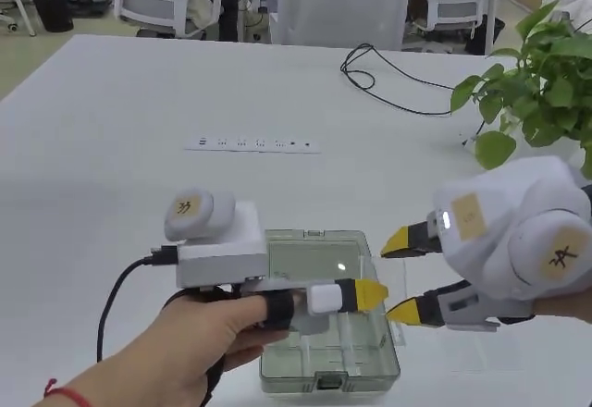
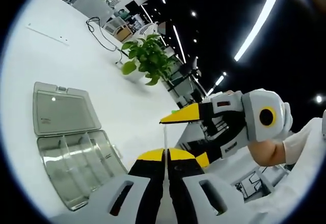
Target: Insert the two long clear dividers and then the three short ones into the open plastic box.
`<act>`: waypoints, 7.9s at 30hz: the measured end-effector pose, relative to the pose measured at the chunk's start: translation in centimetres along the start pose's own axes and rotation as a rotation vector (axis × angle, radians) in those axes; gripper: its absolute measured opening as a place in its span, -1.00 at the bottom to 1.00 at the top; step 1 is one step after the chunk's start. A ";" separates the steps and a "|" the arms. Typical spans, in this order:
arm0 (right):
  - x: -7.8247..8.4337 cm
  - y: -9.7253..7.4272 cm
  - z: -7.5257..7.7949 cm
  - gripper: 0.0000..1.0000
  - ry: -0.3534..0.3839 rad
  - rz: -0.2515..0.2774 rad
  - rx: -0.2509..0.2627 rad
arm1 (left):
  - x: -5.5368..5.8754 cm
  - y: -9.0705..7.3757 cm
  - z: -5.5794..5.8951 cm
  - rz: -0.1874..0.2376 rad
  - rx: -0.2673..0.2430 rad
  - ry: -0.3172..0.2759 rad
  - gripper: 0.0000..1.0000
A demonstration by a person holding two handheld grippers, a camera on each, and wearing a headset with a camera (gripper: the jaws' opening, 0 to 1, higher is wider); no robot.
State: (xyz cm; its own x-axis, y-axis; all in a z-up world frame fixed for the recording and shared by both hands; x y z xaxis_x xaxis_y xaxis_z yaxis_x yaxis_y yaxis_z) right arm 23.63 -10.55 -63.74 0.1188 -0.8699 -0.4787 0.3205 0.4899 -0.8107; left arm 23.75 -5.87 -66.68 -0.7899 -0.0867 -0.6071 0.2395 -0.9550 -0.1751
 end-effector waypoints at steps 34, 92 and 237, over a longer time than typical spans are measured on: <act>-1.3 -1.5 -1.8 -0.86 0.323 0.206 -0.645 | 2.3 -2.0 2.6 -0.109 0.204 0.642 -1.00; -3.2 0.9 0.4 -0.94 0.318 0.251 -0.456 | 2.2 -7.4 -3.6 -0.148 -0.099 0.667 0.04; -1.2 13.0 0.5 -0.47 0.299 0.111 -0.318 | 3.4 -10.0 -8.5 -0.219 -0.230 0.702 1.00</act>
State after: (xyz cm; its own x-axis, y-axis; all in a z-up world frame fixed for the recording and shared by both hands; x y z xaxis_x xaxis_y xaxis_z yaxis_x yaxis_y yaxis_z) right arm 28.10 -3.18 -73.56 -0.1551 -0.7793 -0.6072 0.0112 0.6132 -0.7898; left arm 23.45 5.83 -73.55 -0.3073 0.3716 -0.8760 0.2904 -0.8400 -0.4583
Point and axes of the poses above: the centre of the closed fingertips' face, and the gripper's own axes: y roughly forward along the fingers, z roughly to its right, x roughly out of its underside, the point moved 4 cm from there along -y, roughly backward along the fingers, and after that the axes turned 3 degrees about y, right-handed, at the moved point
